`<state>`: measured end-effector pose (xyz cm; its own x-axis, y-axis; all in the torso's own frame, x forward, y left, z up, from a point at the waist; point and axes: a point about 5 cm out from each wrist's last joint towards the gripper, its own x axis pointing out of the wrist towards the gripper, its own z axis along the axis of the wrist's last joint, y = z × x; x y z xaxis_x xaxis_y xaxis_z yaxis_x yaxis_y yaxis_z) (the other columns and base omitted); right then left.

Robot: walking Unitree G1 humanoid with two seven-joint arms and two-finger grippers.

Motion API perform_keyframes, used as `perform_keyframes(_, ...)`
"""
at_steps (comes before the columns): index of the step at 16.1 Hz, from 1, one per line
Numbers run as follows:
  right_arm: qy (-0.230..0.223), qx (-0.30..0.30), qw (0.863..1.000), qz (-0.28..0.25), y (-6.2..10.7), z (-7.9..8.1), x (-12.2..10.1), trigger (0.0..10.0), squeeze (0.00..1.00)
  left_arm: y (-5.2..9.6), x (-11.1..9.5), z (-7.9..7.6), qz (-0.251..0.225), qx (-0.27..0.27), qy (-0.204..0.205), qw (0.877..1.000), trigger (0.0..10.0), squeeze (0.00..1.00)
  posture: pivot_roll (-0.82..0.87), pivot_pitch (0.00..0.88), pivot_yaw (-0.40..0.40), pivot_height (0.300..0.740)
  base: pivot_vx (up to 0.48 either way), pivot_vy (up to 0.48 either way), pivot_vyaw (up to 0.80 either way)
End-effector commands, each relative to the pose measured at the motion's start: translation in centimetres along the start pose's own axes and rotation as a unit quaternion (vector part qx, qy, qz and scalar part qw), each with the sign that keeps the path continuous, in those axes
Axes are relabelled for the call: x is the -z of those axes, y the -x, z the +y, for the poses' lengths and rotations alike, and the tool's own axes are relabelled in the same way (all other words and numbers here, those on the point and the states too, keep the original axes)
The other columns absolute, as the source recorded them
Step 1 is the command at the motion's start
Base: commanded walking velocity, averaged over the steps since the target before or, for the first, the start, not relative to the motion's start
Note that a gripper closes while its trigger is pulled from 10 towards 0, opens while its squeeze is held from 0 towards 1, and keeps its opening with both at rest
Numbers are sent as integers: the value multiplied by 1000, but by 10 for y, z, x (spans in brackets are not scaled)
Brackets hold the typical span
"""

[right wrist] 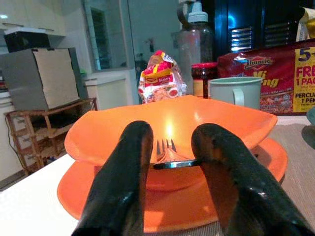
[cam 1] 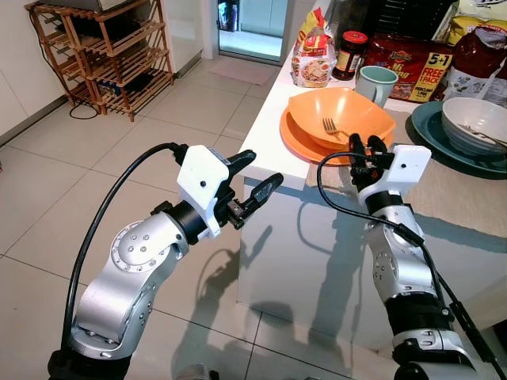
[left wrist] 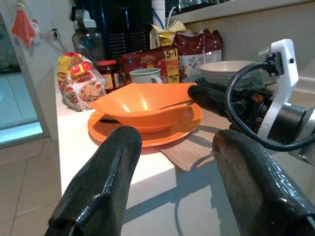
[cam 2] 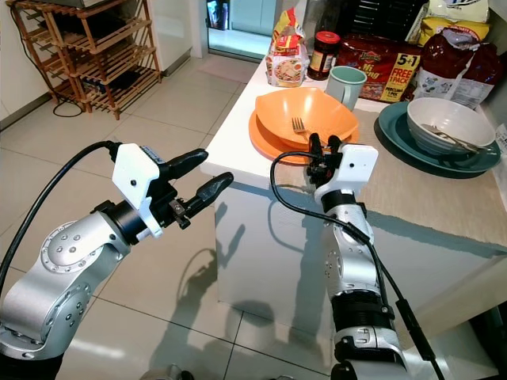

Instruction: Setting the table

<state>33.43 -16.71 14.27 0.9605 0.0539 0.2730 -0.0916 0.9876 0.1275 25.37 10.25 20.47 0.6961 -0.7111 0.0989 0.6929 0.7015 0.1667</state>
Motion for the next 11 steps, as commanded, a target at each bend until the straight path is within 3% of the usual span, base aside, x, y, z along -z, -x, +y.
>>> perform_keyframes(1,-2,5,1000,-7,-3,-4,-3,0,0,0,-7,-2,-10,13,-6,1000,10000,0,195,25,-40,740,0,0,0)
perform_keyframes(11,-2,6,1000,-11,-4,-6,-4,0,0,-1,-7,-2,-10,14,-8,1000,10000,0,194,17,-39,740,0,0,0)
